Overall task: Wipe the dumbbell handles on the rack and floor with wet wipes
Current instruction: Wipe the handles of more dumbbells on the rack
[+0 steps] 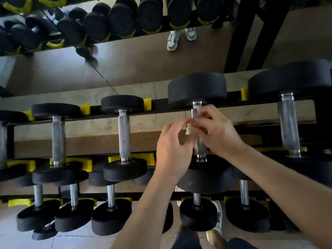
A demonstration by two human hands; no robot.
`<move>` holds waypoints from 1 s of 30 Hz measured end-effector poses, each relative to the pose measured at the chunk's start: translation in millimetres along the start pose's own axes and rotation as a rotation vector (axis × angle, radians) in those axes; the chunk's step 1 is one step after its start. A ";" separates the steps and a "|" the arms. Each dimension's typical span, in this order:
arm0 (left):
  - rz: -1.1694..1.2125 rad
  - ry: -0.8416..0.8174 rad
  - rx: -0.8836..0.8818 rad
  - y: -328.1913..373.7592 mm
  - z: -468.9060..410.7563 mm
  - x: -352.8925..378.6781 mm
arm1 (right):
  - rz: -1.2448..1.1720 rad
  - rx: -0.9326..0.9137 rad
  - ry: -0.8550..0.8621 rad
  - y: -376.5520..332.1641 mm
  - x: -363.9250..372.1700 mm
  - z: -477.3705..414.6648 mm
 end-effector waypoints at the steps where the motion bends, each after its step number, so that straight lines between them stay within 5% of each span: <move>1: 0.007 0.005 0.042 3.4 -10.5 1.9 | -0.041 0.085 0.103 -2.5 3.2 4.2; 6: 0.253 -0.042 -0.040 -0.3 -46.3 12.2 | -0.326 0.464 0.283 -1.9 1.5 4.1; 13: 0.416 0.049 -0.193 -5.1 -72.1 18.6 | -0.221 0.490 0.211 -4.1 0.3 -1.1; 18: 0.565 0.193 -0.385 -7.5 -79.8 31.1 | -0.139 0.484 0.365 -4.9 7.1 -9.1; 25: 0.565 0.171 -0.360 8.4 -66.1 30.9 | -0.434 0.852 0.414 0.7 2.4 -7.5; 27: 0.485 0.268 -0.253 17.1 -68.7 31.6 | -0.515 0.885 0.416 1.6 0.2 -5.8; 30: 0.134 0.372 0.184 19.9 -64.0 33.3 | -0.598 0.886 0.385 0.9 -3.7 -0.2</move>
Point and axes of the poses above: each hand's wrist, its own z-axis away from the middle knuckle, its own x-axis out of the palm, y = z × x, the point moved 2 cm from there along -z, towards the middle knuckle, and after that the axes turned 7 degrees about -x, right-handed, at the moved point
